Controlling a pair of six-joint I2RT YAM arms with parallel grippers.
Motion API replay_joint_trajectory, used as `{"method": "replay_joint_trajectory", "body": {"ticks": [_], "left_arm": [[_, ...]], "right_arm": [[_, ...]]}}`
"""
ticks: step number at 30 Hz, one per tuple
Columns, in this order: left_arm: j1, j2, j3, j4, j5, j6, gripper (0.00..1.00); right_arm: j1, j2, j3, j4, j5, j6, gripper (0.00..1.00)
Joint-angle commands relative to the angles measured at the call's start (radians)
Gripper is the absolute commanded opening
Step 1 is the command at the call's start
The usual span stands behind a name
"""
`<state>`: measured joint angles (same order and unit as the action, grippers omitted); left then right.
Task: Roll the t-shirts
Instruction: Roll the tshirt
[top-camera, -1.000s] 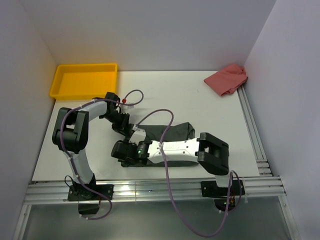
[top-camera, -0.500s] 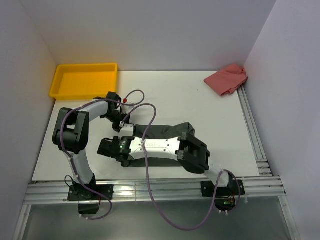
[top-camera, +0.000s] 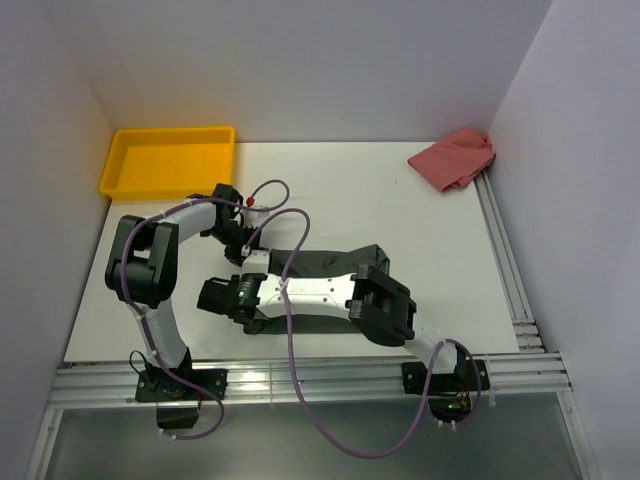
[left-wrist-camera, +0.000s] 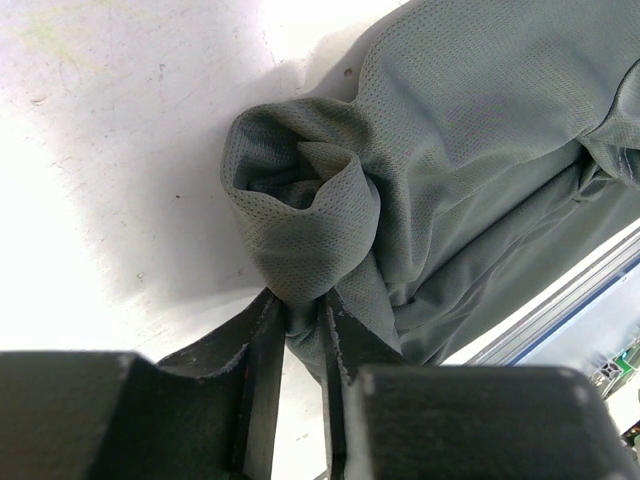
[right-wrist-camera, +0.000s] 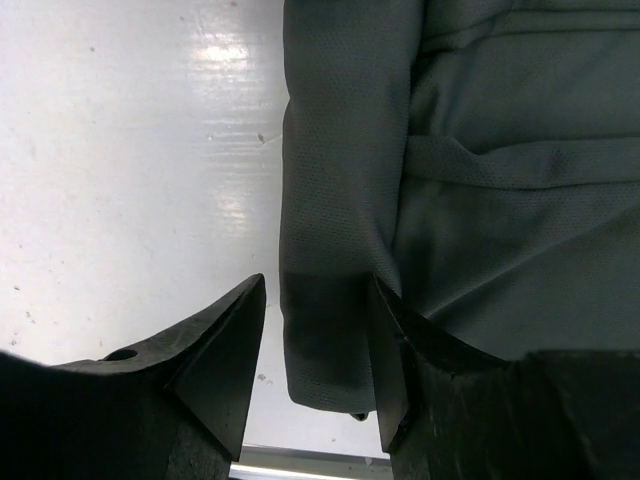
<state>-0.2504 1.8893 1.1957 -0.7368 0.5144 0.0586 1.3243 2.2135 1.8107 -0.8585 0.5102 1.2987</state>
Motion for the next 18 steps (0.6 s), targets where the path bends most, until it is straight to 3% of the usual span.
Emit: {"method": "replay_joint_trajectory", "body": {"ticks": [1, 11, 18], "left_arm": [[-0.01, -0.016, 0.028, 0.007, -0.008, 0.004, 0.25], [-0.009, -0.044, 0.062, -0.004, 0.001, 0.012, 0.51], [0.005, -0.058, 0.16, -0.052, 0.035, 0.014, 0.55]], "right_arm": [[0.009, 0.02, -0.008, -0.014, -0.004, -0.004, 0.52], [0.013, 0.064, -0.001, -0.056, -0.03, -0.006, 0.52], [0.012, 0.055, -0.042, -0.004, -0.05, -0.009, 0.45]]}}
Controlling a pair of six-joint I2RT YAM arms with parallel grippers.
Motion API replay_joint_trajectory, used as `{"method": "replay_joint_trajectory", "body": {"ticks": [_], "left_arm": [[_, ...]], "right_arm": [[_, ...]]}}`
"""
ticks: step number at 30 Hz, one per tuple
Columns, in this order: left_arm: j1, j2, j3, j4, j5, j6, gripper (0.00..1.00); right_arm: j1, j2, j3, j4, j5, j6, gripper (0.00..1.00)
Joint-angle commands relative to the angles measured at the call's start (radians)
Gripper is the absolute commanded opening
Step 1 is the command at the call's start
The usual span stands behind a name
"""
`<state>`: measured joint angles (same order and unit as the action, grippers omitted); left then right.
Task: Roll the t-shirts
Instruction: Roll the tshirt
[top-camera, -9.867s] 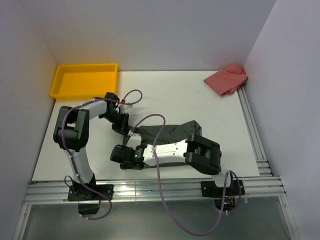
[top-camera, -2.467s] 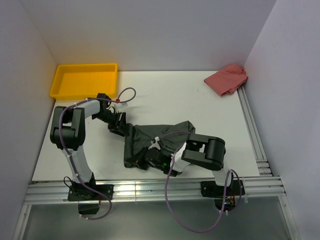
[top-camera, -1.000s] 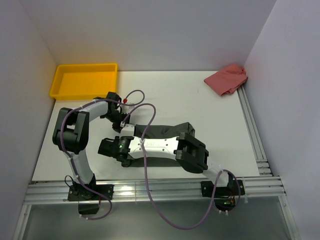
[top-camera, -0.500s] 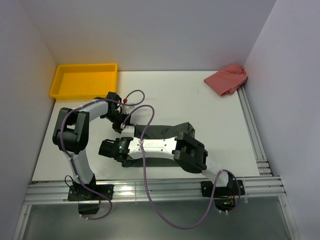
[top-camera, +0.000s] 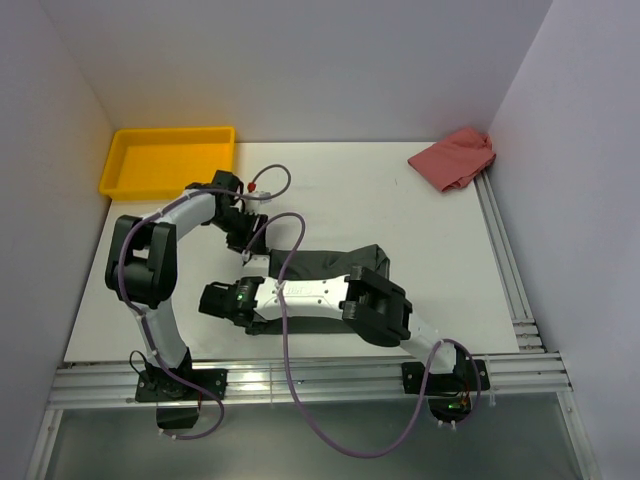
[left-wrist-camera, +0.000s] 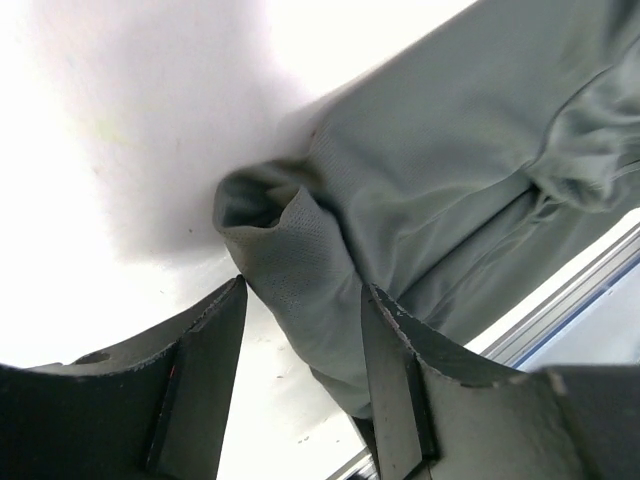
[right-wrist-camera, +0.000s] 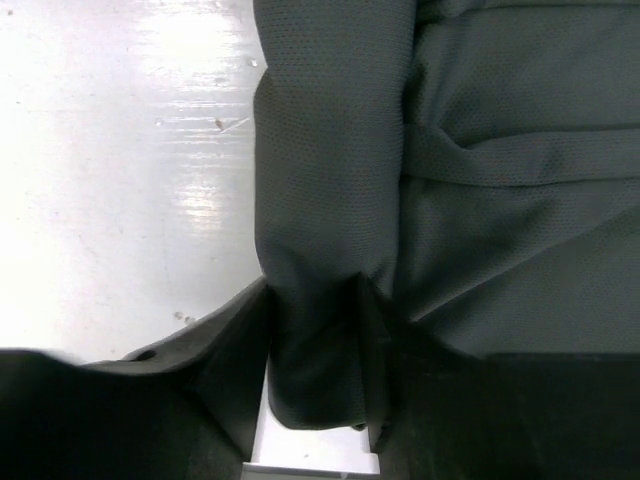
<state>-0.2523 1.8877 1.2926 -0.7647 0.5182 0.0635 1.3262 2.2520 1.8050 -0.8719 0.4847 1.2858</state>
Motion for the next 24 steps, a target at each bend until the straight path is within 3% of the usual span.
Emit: {"method": "replay_joint_trajectory", "body": {"ticks": [1, 3, 7, 15, 20, 24], "left_arm": [[0.01, -0.058, 0.073, -0.036, 0.042, 0.01, 0.55], [0.024, -0.064, 0.089, -0.044, 0.052, 0.015, 0.56], [0.053, -0.073, 0.099, -0.061, 0.085, 0.025, 0.56], [0.091, -0.098, 0.04, -0.065, 0.108, 0.062, 0.56], [0.114, -0.111, -0.012, -0.056, 0.132, 0.093, 0.56], [0.125, -0.108, -0.052, -0.044, 0.154, 0.11, 0.57]], "right_arm": [[0.01, 0.008, -0.07, 0.057, -0.026, 0.003, 0.37], [0.005, -0.037, -0.146, 0.126, -0.037, -0.008, 0.27], [-0.021, -0.133, -0.31, 0.43, -0.087, -0.035, 0.07], [-0.085, -0.356, -0.747, 1.136, -0.23, 0.012, 0.0], [-0.113, -0.374, -0.867, 1.301, -0.267, 0.079, 0.0], [-0.122, -0.352, -0.984, 1.564, -0.302, 0.171, 0.0]]}}
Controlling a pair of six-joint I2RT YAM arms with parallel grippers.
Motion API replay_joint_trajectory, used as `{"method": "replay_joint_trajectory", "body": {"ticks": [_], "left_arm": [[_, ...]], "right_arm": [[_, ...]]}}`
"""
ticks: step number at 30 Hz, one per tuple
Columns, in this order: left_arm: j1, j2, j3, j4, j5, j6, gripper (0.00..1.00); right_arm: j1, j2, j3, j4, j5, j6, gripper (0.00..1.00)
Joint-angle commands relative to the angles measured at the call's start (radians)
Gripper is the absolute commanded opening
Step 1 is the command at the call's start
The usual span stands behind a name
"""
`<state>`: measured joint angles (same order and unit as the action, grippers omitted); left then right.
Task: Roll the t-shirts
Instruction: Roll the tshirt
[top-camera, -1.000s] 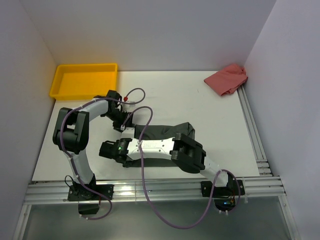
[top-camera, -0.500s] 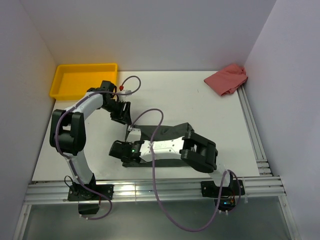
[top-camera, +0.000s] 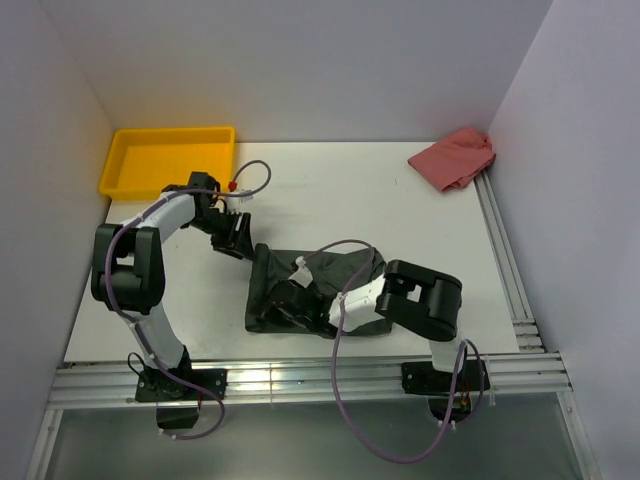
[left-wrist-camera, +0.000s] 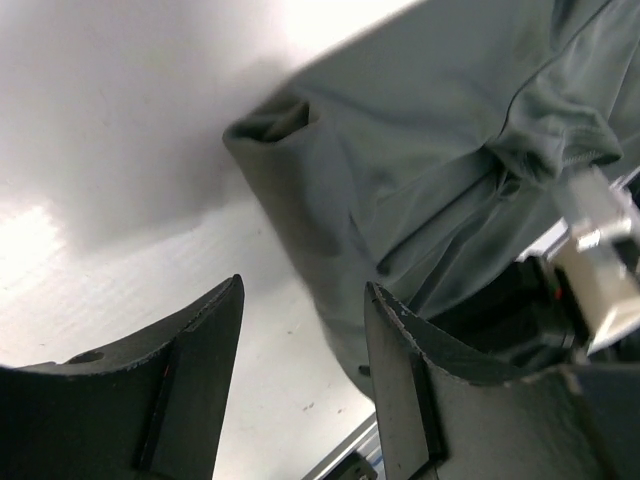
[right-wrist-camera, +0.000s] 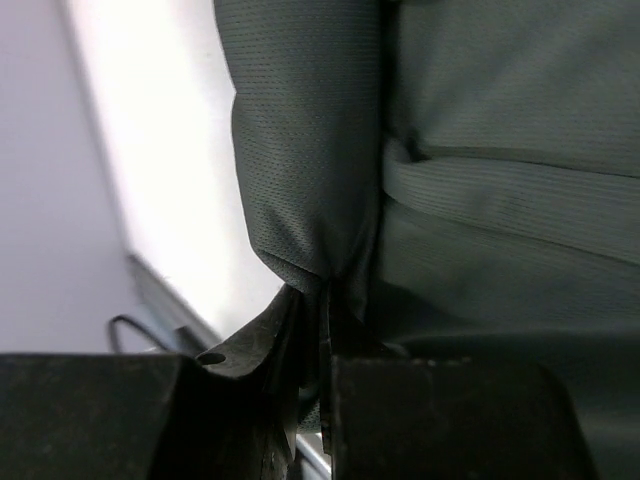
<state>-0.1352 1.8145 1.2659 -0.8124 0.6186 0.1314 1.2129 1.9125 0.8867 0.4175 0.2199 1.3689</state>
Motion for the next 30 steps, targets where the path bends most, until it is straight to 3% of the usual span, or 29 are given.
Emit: {"method": "replay_joint_trajectory", "body": {"ticks": [1, 4, 12, 15, 17, 20, 21, 23, 24, 27, 30], "left_arm": [[0.009, -0.034, -0.034, 0.012, 0.058, 0.043, 0.57], [0.009, -0.02, -0.066, 0.039, 0.082, 0.042, 0.57], [-0.001, 0.031, -0.117, 0.102, 0.129, 0.036, 0.57], [-0.009, 0.055, -0.131, 0.125, 0.109, 0.014, 0.52], [-0.014, 0.069, -0.12, 0.118, 0.087, 0.004, 0.42], [-0.027, 0.071, -0.108, 0.113, 0.052, -0.012, 0.26], [-0.038, 0.059, -0.106, 0.11, 0.029, -0.013, 0.23], [-0.05, 0.046, -0.108, 0.11, 0.0, -0.027, 0.13], [-0.061, 0.037, -0.108, 0.107, -0.023, -0.03, 0.11], [-0.075, 0.022, -0.12, 0.108, -0.062, -0.036, 0.06], [-0.081, 0.014, -0.123, 0.108, -0.082, -0.041, 0.05]], "right_arm": [[-0.012, 0.005, -0.087, 0.321, -0.051, 0.107, 0.0], [-0.018, 0.043, -0.133, 0.444, -0.077, 0.159, 0.0], [-0.016, 0.082, -0.17, 0.492, -0.1, 0.209, 0.0], [-0.015, 0.094, -0.189, 0.529, -0.106, 0.225, 0.0], [-0.015, 0.094, -0.183, 0.523, -0.114, 0.214, 0.0], [-0.013, 0.069, -0.128, 0.365, -0.113, 0.17, 0.09], [-0.012, 0.057, -0.105, 0.216, -0.103, 0.154, 0.19], [0.0, 0.025, -0.04, 0.068, -0.061, 0.101, 0.28], [0.004, 0.005, -0.029, -0.03, -0.041, 0.088, 0.36], [0.013, -0.032, -0.025, -0.124, -0.016, 0.064, 0.48], [0.017, -0.065, 0.027, -0.303, 0.027, 0.036, 0.52]]}}
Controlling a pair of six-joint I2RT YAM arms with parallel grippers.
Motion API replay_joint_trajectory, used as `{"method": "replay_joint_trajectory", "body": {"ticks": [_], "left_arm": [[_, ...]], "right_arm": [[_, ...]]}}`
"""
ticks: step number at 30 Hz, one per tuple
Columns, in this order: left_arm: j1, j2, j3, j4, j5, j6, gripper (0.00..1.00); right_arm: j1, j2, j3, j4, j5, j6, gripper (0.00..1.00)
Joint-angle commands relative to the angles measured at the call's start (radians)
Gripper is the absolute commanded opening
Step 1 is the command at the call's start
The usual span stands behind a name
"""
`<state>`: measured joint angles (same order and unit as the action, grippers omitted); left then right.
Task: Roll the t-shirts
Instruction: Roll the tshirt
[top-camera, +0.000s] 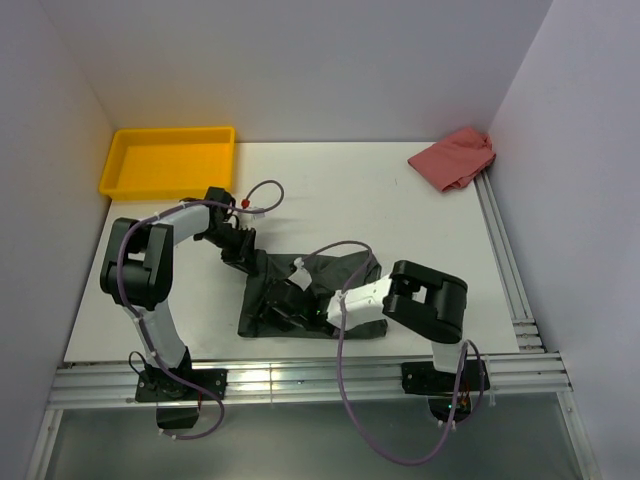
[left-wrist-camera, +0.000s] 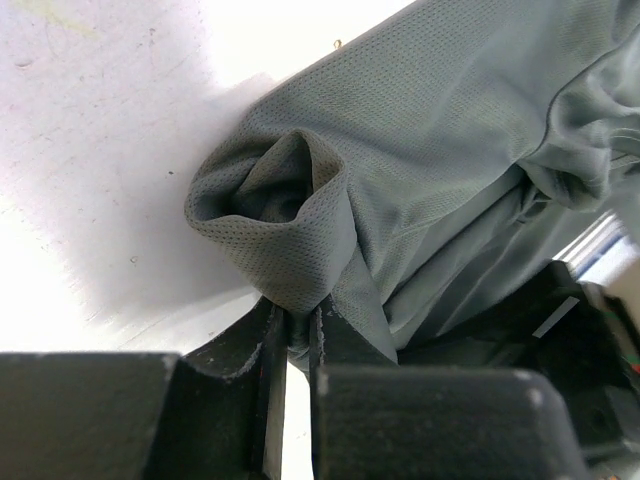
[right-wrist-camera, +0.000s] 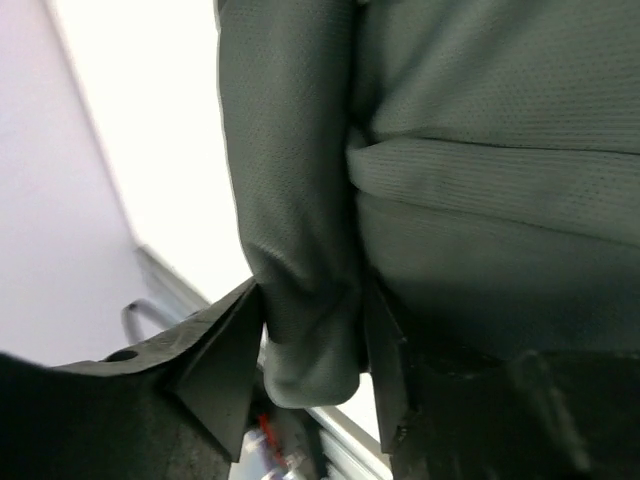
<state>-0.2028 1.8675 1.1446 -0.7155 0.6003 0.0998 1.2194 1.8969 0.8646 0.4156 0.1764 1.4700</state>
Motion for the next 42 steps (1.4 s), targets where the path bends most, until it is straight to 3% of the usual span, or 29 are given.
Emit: {"method": "replay_joint_trajectory", "body": {"ticks": [1, 8, 14, 22, 31, 42], "left_arm": [[-0.015, -0.041, 0.001, 0.008, -0.076, -0.014, 0.04], [-0.035, -0.062, 0.006, 0.007, -0.117, -0.031, 0.04], [-0.05, -0.057, 0.012, 0.005, -0.128, -0.035, 0.04], [-0.058, -0.056, 0.021, -0.005, -0.131, -0.031, 0.04], [-0.061, -0.05, 0.023, -0.004, -0.111, -0.029, 0.08], [-0.064, -0.044, 0.037, -0.006, -0.1, -0.02, 0.33]], "right_arm": [[0.018, -0.056, 0.107, -0.366, 0.113, -0.079, 0.53], [0.077, -0.041, 0.432, -0.932, 0.32, -0.109, 0.54], [0.092, 0.065, 0.676, -1.089, 0.368, -0.158, 0.53], [0.086, 0.252, 0.945, -1.235, 0.397, -0.195, 0.52], [0.086, 0.309, 0.942, -1.239, 0.365, -0.189, 0.52], [0.086, 0.381, 0.985, -1.264, 0.325, -0.206, 0.52]]}}
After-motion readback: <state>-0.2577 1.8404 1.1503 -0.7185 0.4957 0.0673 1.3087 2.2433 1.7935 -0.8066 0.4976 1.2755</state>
